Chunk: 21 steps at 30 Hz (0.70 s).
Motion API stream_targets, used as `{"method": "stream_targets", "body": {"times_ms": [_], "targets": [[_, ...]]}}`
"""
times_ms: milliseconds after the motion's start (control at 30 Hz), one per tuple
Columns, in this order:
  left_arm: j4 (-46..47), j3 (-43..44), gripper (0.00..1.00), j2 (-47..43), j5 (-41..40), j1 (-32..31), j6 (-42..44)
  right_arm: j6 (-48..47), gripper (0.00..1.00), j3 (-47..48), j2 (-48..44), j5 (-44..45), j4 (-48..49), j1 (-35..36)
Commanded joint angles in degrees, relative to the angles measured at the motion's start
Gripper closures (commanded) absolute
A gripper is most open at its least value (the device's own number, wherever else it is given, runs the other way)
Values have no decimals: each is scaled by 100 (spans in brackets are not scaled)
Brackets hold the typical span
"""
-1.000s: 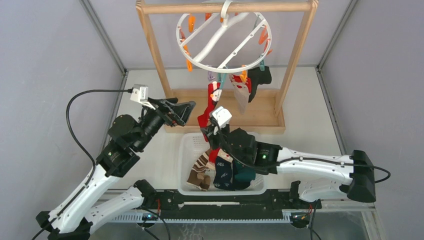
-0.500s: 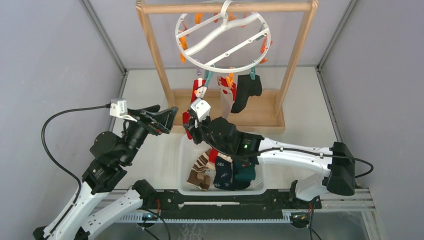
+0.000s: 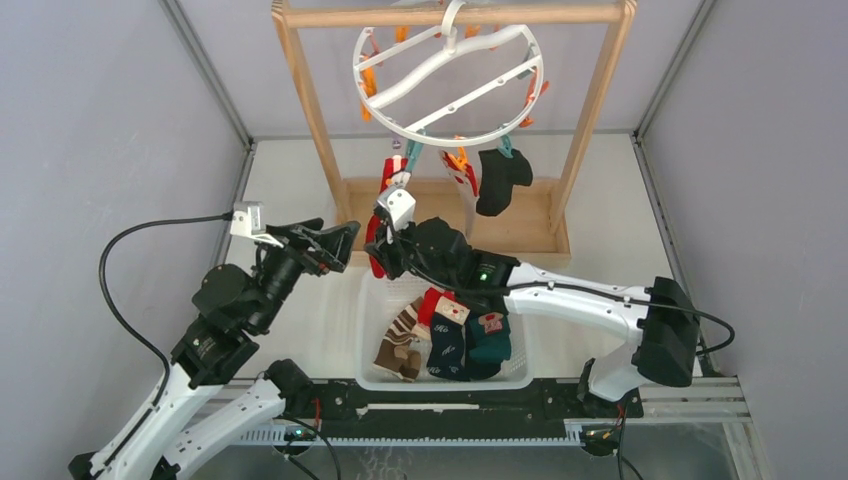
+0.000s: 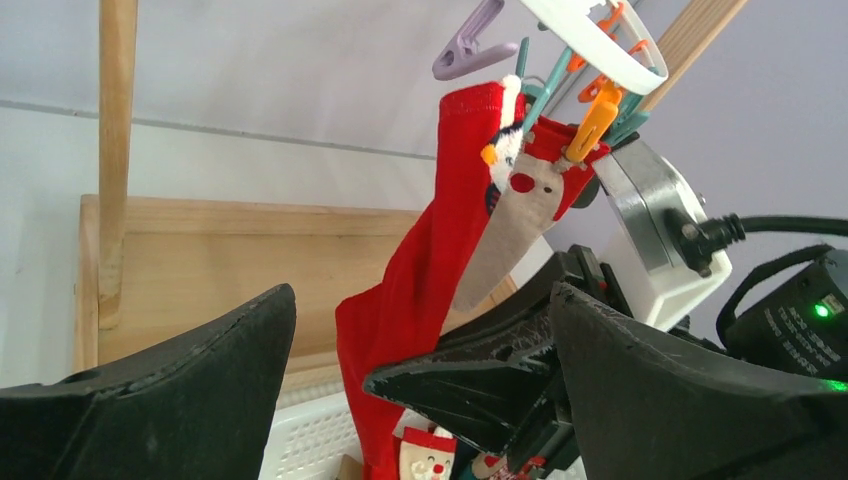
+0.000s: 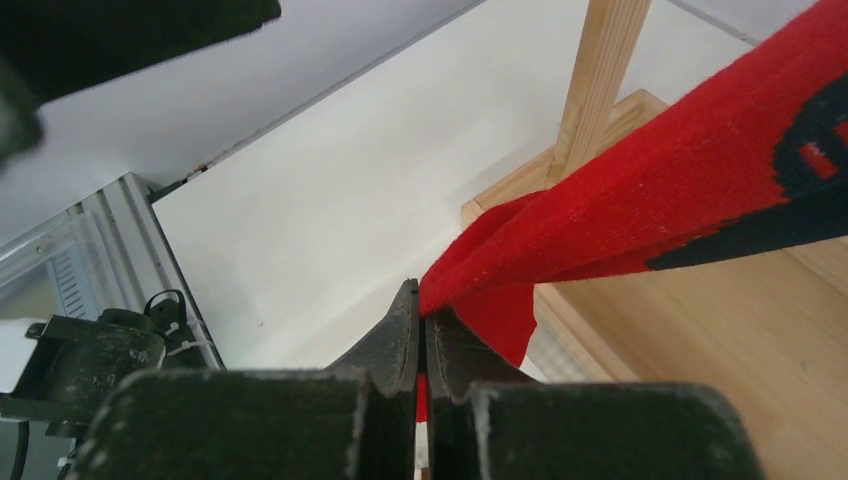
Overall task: Remove the socks clipped to the hanger
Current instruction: Adjust the hanger on the clothesline.
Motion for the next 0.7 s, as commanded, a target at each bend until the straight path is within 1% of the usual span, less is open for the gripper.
{"method": "stream_targets", "body": {"times_ms": [0,133,300,433,500,533,567,600,667], "targets": [[132,-189,0,-139,-110,-17,-17,232,98,432,285,-459,93,-111],[-21,-195,0,-333,-298,-24,-11,243,99,948,717,-629,-80,-176],[-167,-192,0,-524,-504,-18,4,162,99,1710,1242,-757,-557,-162],[-262,-167,0,-569,-583,-23,34,172,97,1823,1282,-687,-718,-141],[-283,-181,0,-581,-615,-22,39,207,92,1697,1182,-601,-736,-142],[-277,-188,0,-581,-633,-17,39,217,87,1628,1123,-577,-731,-137],[-264,-198,0,-584,-648,-19,36,221,78,1563,1064,-556,-735,-140],[-245,-215,0,-583,-654,-19,35,222,72,1496,1003,-515,-748,-134],[-212,-233,0,-570,-658,-20,22,209,67,1353,886,-423,-762,-120]]}}
